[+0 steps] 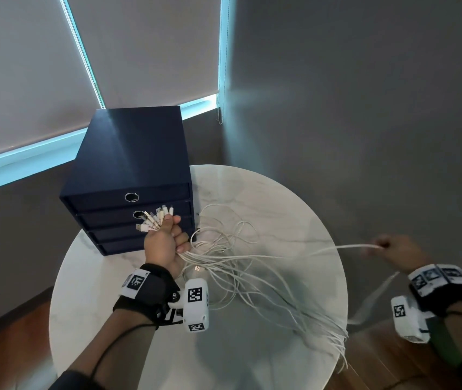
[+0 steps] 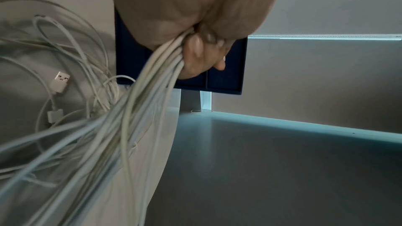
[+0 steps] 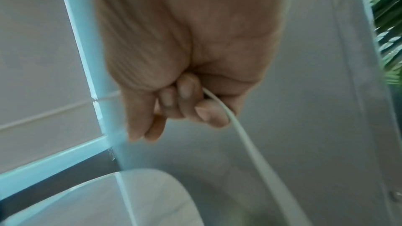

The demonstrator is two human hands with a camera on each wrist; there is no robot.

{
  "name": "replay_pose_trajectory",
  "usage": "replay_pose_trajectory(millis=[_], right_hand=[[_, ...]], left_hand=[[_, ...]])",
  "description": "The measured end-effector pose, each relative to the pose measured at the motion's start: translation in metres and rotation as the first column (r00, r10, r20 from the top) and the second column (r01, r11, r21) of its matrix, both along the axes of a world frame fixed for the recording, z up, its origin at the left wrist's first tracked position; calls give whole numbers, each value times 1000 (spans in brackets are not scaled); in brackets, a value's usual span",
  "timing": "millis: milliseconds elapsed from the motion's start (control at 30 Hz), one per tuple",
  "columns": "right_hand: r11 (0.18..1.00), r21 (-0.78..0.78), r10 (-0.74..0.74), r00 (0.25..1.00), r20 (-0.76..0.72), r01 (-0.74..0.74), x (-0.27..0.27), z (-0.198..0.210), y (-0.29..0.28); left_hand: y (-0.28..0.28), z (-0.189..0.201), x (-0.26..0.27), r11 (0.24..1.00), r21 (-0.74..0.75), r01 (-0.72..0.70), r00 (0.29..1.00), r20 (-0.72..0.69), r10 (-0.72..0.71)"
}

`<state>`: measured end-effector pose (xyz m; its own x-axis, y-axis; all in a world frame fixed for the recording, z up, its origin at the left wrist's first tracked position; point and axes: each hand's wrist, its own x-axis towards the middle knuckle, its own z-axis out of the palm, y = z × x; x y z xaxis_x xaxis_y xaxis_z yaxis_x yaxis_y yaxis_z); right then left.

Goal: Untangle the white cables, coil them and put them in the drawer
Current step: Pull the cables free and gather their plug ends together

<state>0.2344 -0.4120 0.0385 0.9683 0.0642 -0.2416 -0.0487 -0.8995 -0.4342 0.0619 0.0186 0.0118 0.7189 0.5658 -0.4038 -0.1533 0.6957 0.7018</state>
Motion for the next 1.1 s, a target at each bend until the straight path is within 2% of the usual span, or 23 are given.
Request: replay_pose_trajectory(millis=[67,167,267,333,400,467,533,567,600,667,733,800,867,900,967,1100], right_hand=[[991,2,-132,978,161,134,12,9,-20],[929,143,-368,894,255,341,22,17,-47],[929,75,-371,895,247,364,20,11,-60],[937,-42,-333,925,185,346,12,5,-52],[944,-171,-264,956,126,283,4,-10,-44],[949,-245,-204,979,0,198,-3,-31,-31],[940,-339,-32,976,-216,-44,-13,-47,-15],[910,-365,62,935,-349,-197,-18,-52,-4],[878,-379,120,900,-418,-293,-19,-56,8],[922,-229,203,893,-401,-313,-12,-60,33],[968,27,249,944,-217,-250,-11,-49,67],[903,270,372,923,-103,-334,-37,-15,120],[781,430,535,841,-87,-452,-74,17,178],[733,445,607,789,-89,-514,-90,25,202],[715,386,659,746,-95,-582,-112,14,235],[810,176,580,809,-98,-559,-123,-41,239]], left_hand=[[4,0,-2,1000,-12,-11,1000,3,11],[6,-2,-4,999,-31,-18,1000,10,18],[2,-2,-4,999,-44,-9,1000,12,10],[-2,-2,-3,999,-42,3,1000,12,-2],[-8,0,-2,999,-30,26,1000,16,-26],[-17,4,-1,998,-9,58,998,29,-58],[-27,10,0,996,34,88,995,39,-89],[-32,12,1,993,61,101,994,44,-104],[-37,15,2,990,88,114,992,50,-119],[-46,18,5,982,136,133,988,58,-142],[-55,20,8,976,168,141,986,67,-154],[-66,21,10,968,194,161,981,73,-178],[-78,24,12,963,195,188,978,58,-202],[-81,27,13,965,177,192,977,56,-205],[-80,33,15,973,130,189,977,71,-200],[-52,45,11,984,64,164,978,122,-171]])
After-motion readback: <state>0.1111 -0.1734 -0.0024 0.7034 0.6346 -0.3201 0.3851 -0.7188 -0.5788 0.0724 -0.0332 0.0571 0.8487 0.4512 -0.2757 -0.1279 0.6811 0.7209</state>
